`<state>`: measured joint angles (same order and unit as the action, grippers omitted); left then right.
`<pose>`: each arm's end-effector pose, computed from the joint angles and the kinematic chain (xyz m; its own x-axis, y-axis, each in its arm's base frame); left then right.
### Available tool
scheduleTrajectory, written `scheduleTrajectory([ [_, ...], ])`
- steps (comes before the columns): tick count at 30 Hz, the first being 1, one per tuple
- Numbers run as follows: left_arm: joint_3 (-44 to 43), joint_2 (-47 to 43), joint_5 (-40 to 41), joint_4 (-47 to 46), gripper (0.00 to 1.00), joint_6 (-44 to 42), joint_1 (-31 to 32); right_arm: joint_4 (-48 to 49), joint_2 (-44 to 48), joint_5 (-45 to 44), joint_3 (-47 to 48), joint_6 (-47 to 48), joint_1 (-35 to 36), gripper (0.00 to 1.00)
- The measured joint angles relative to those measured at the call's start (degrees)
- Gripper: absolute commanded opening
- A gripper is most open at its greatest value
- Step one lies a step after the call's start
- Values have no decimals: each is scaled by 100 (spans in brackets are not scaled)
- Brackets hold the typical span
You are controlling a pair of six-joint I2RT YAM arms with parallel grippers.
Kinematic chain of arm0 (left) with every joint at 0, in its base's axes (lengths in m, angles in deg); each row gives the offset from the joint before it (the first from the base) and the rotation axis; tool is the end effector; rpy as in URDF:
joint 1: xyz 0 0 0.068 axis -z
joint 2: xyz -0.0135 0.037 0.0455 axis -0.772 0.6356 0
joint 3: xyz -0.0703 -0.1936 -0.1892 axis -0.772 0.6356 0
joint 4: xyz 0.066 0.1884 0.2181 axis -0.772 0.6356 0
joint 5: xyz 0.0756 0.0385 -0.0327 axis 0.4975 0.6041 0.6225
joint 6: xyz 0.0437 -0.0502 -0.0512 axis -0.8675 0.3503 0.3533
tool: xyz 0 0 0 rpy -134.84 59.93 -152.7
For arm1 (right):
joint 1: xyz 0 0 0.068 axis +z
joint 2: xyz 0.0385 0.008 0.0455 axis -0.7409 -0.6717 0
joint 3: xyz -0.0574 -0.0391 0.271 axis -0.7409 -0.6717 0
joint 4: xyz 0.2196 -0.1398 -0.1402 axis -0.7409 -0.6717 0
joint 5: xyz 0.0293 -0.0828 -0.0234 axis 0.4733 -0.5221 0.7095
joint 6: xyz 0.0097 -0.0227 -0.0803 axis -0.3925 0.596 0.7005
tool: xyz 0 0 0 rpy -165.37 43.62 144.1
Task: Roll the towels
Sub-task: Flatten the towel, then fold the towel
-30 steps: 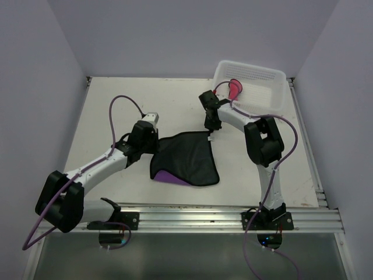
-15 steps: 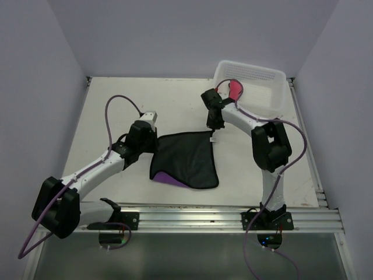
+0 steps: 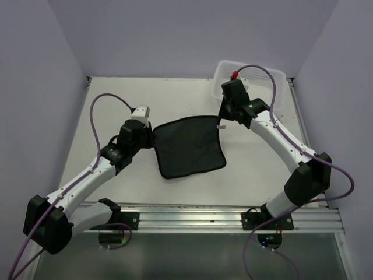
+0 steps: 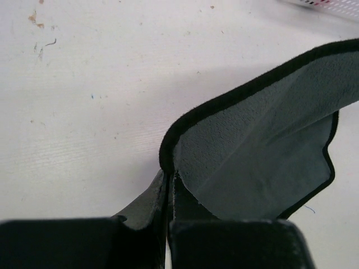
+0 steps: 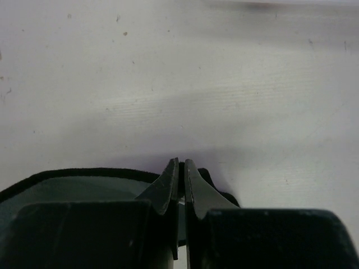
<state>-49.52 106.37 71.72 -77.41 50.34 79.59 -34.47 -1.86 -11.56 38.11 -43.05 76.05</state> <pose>0.2712 -0.1381 0.2401 -0.5615 -0.1548 -0.8128 0.1504 0.9469 -0.2843 0.3717 0.1741 0.3218 -0.6389 0.2674 -0.7213 0.1308 0.9618 0.2406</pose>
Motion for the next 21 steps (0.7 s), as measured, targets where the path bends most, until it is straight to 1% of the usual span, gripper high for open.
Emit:
scheduleTrajectory([
  [6, 26, -92, 35, -15, 0, -15, 0, -129, 208, 87, -481, 20, 0, 0],
  [14, 256, -188, -83, -289, 0, -96, 0, -168, 522, 94, -509, 83, 0, 0],
  [21, 603, -162, -87, -761, 0, -146, 0, -118, 398, 197, -507, 118, -9, 0],
])
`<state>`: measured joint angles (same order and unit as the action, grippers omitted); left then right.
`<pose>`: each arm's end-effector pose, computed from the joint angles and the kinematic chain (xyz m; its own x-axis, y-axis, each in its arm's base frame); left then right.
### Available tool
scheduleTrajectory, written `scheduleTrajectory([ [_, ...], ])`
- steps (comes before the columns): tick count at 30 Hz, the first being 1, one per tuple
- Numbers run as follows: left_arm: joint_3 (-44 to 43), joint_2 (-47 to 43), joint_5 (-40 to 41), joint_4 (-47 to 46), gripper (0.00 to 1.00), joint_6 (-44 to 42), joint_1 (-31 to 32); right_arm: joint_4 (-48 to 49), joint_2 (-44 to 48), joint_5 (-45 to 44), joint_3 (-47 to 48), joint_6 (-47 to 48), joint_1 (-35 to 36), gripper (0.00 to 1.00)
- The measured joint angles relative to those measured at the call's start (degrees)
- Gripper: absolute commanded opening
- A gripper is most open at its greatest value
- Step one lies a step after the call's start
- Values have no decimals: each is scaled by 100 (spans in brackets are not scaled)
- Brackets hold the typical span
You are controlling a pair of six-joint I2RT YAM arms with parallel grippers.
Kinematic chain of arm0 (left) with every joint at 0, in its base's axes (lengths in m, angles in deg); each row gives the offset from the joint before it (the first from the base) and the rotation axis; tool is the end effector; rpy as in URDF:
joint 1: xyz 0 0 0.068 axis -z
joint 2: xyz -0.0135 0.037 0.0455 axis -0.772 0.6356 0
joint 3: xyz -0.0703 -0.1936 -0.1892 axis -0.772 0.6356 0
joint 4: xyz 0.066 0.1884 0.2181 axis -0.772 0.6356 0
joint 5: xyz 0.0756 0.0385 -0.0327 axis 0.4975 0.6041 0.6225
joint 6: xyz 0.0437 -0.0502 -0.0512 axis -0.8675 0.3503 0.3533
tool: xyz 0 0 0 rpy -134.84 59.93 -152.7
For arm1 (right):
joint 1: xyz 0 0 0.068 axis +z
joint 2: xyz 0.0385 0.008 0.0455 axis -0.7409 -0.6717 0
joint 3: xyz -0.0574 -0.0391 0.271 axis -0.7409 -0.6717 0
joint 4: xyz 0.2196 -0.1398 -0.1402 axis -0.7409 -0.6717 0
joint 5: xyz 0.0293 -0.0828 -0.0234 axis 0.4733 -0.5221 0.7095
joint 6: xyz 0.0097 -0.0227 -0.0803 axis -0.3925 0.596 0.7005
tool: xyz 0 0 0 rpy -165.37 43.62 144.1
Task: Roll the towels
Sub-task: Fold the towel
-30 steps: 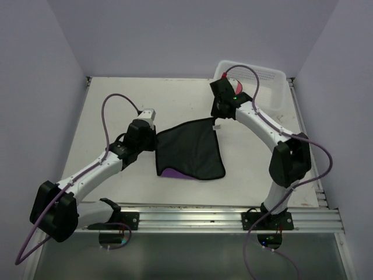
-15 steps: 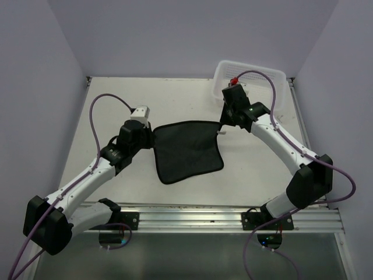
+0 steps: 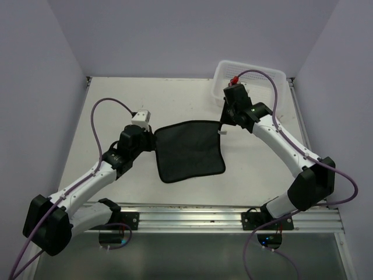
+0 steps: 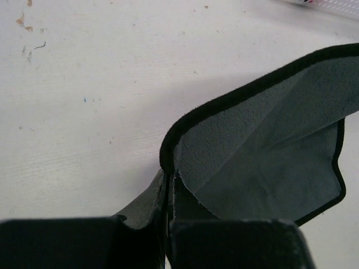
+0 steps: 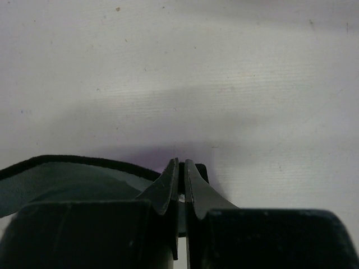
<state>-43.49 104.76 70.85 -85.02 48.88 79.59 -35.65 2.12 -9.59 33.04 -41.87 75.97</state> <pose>0.2652 -0.1360 0.2216 -0.5220 -0.1514 -0.8394 0.1896 0.9389 -0.2872 0.3517 0.1655 0.3110 -0.6799 0.2338 -0.6950 0.1055 0.9691 0.2228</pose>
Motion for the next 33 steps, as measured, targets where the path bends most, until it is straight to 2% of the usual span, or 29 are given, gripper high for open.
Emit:
scheduleTrajectory([
  [9, 319, 181, 11, -785, 0, -136, 0, 136, -459, 87, -2, 42, -85, 0],
  [16, 656, 192, 24, -1189, 0, -173, 0, 413, -483, 105, -234, 140, -144, 0],
  [25, 1215, 26, -7, -1434, 0, -146, 0, 728, -481, 219, -929, 216, -181, 0],
  [33, 1261, -107, -57, -1447, 0, -44, 2, 798, -254, 256, -1316, 229, -184, 0],
])
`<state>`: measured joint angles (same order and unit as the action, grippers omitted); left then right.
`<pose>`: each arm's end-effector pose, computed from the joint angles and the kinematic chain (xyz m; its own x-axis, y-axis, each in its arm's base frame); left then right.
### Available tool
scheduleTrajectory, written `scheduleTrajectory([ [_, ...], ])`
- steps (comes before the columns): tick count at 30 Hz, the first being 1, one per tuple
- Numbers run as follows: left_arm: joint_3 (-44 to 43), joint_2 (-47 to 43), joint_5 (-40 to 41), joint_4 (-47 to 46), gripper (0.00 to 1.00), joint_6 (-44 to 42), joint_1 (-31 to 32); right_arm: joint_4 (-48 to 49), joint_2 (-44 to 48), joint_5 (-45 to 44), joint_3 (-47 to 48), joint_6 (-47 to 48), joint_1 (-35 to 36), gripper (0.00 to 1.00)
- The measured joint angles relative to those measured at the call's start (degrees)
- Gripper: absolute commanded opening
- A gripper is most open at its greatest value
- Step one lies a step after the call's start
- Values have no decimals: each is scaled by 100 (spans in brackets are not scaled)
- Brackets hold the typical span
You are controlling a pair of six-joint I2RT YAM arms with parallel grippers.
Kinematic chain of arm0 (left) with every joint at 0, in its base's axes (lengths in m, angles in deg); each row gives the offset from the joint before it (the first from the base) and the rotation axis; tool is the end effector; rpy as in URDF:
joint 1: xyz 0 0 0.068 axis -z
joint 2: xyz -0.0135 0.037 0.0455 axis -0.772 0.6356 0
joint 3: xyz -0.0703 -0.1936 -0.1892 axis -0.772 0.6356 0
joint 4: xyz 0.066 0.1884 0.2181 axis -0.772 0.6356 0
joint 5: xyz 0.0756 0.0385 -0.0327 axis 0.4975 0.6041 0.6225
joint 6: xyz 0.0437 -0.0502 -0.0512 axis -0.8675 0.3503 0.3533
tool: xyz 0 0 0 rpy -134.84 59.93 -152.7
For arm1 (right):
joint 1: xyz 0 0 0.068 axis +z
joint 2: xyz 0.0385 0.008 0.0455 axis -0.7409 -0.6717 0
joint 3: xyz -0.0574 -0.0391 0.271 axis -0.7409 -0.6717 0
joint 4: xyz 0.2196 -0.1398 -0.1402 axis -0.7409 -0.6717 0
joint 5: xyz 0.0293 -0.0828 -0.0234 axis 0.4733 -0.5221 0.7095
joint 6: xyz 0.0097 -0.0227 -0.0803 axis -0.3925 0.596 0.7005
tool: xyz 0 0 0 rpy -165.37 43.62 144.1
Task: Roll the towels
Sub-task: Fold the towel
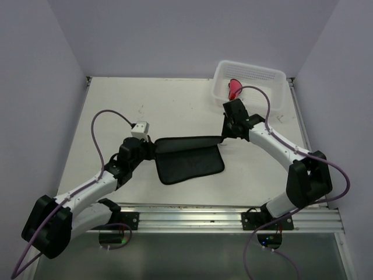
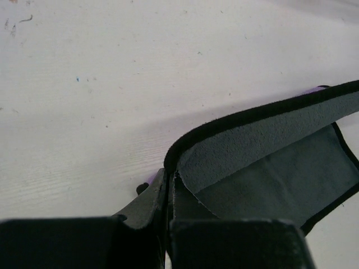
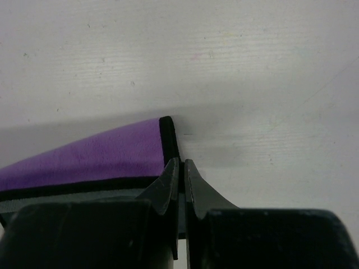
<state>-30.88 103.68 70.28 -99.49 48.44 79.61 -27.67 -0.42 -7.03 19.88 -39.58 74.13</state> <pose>0.2486 -0.1277 0.1707 -0.4856 -0.1640 -0.8587 0.2146 0.9298 -0.2989 0.3511 0.1548 0.2197 -0.7721 0.1762 -0.6106 0.1045 0.9829 0.1515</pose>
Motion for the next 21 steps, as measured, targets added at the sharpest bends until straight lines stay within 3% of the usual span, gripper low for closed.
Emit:
scheduleTrajectory([
  [21, 382, -431, -348, 337, 0, 595, 337, 138, 647, 109, -844, -13, -9, 0],
])
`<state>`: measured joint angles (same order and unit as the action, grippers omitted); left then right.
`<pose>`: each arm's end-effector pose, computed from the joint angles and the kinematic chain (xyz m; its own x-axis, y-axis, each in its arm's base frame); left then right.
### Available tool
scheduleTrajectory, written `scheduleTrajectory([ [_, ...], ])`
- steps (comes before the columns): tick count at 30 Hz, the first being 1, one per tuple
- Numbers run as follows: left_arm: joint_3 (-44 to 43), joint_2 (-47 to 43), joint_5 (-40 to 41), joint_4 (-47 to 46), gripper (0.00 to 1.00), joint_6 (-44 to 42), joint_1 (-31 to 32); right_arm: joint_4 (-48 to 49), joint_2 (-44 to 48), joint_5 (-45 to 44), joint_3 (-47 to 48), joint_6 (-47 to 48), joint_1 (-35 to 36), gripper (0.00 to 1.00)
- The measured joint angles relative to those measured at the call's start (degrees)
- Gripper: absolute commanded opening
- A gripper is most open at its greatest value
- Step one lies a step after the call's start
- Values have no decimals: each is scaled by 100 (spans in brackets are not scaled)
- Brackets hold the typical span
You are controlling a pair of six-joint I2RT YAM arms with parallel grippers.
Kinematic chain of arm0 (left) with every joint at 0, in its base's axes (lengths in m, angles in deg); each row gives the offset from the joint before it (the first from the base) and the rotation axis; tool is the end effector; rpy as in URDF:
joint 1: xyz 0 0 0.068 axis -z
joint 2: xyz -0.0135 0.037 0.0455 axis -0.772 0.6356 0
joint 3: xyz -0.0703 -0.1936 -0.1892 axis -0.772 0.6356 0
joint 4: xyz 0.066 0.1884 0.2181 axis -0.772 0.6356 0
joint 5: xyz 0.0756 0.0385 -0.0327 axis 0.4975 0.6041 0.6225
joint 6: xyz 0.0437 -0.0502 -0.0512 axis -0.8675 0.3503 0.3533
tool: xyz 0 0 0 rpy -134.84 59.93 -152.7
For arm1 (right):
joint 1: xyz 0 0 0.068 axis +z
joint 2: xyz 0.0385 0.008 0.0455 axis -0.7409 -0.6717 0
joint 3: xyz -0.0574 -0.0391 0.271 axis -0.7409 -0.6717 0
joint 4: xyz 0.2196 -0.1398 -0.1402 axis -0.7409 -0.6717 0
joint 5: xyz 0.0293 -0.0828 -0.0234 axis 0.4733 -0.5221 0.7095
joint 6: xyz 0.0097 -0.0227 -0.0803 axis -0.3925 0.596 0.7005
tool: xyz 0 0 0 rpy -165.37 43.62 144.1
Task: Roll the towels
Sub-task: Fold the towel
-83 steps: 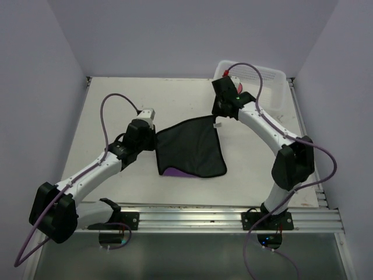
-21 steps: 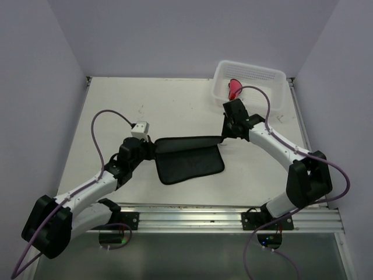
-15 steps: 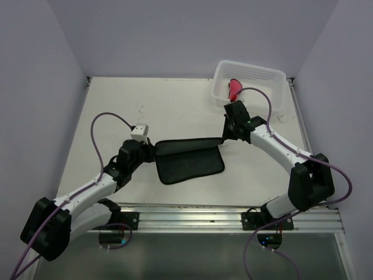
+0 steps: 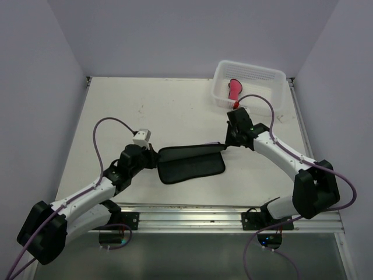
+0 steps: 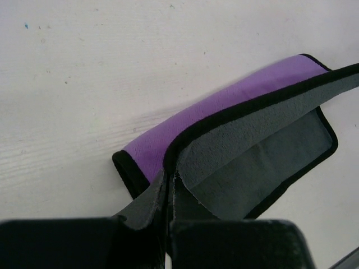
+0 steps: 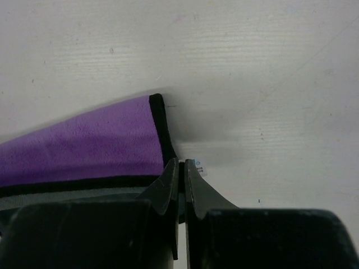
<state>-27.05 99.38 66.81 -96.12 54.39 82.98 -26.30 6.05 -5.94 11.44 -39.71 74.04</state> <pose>0.2221 -0.1356 0.1550 -0.5773 -0.1958 -0.7927 0.2423 0.8860 -0.3954 0.3208 0.1407 0.2062 -0.7833 0.1762 -0.5961 0.0991 0.9821 0.1601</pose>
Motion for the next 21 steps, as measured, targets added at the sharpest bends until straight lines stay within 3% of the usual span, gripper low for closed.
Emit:
scheduleTrajectory([
  [21, 431, -96, -70, 319, 0, 531, 170, 260, 337, 411, -887, -107, 0, 0],
])
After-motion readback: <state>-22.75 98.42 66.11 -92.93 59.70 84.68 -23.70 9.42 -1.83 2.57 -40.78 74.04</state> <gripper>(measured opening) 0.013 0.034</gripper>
